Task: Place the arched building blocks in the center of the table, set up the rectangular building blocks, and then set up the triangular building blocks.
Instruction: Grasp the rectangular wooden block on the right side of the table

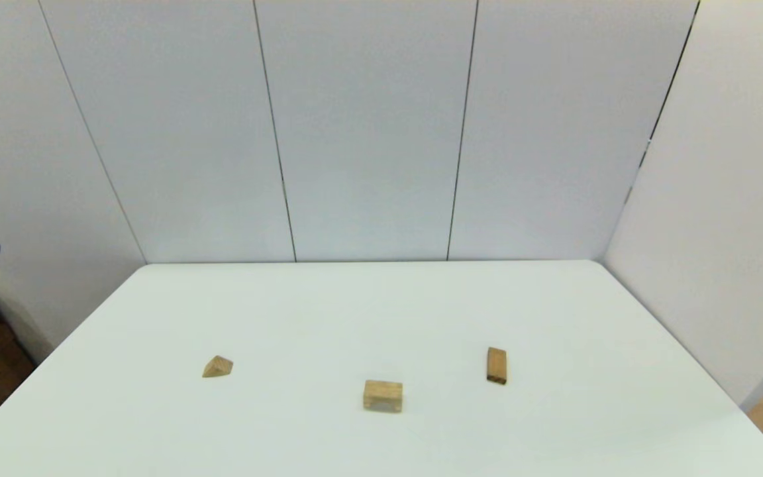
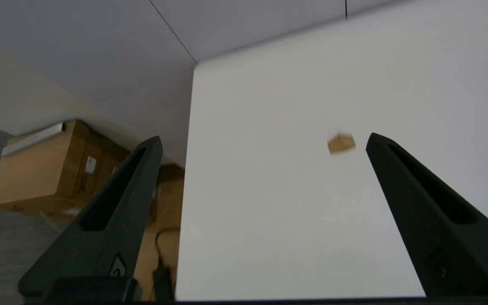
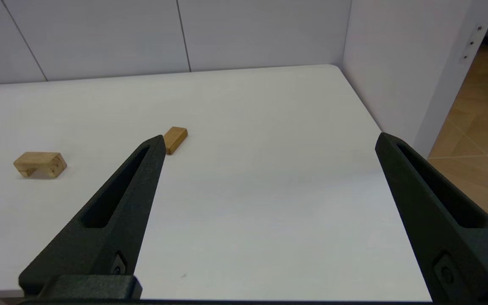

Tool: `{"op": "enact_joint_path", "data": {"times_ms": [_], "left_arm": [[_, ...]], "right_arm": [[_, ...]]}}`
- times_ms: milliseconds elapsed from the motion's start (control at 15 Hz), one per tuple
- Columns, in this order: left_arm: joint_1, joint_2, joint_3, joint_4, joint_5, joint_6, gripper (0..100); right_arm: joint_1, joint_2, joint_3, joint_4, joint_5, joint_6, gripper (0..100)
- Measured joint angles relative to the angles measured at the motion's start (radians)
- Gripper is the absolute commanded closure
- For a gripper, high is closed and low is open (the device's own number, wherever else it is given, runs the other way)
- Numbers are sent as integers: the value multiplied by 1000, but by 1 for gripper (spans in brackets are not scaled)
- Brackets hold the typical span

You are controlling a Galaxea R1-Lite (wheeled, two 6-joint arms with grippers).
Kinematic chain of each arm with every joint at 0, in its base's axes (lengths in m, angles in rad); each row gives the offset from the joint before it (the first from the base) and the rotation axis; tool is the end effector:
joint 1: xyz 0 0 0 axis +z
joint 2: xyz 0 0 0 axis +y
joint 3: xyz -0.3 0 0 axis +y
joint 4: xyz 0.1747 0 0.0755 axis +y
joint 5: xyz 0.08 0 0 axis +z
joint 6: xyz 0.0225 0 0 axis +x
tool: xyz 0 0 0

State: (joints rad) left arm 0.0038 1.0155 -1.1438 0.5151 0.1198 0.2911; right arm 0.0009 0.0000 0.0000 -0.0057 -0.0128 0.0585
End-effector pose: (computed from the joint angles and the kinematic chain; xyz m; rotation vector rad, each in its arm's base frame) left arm 0.1002 0.0031 0.3136 0.3095 0.4016 0.0650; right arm -0.0228 -0.0003 0.0761 0.0585 -0.0060 -0.0117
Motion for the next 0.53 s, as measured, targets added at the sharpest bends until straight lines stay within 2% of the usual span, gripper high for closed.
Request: {"op": "enact_joint_path", "data": {"times_ms": [333, 400, 533], "left_arm": [[17, -203, 440, -580, -3, -133, 0], [25, -254, 503, -665, -4, -171, 0], [48, -354, 604, -734, -4, -226, 0]], "right_arm": [[0, 0, 0, 0, 0, 0, 0], [0, 0, 0, 0, 0, 0, 0], [0, 0, 0, 0, 0, -1, 0]]}}
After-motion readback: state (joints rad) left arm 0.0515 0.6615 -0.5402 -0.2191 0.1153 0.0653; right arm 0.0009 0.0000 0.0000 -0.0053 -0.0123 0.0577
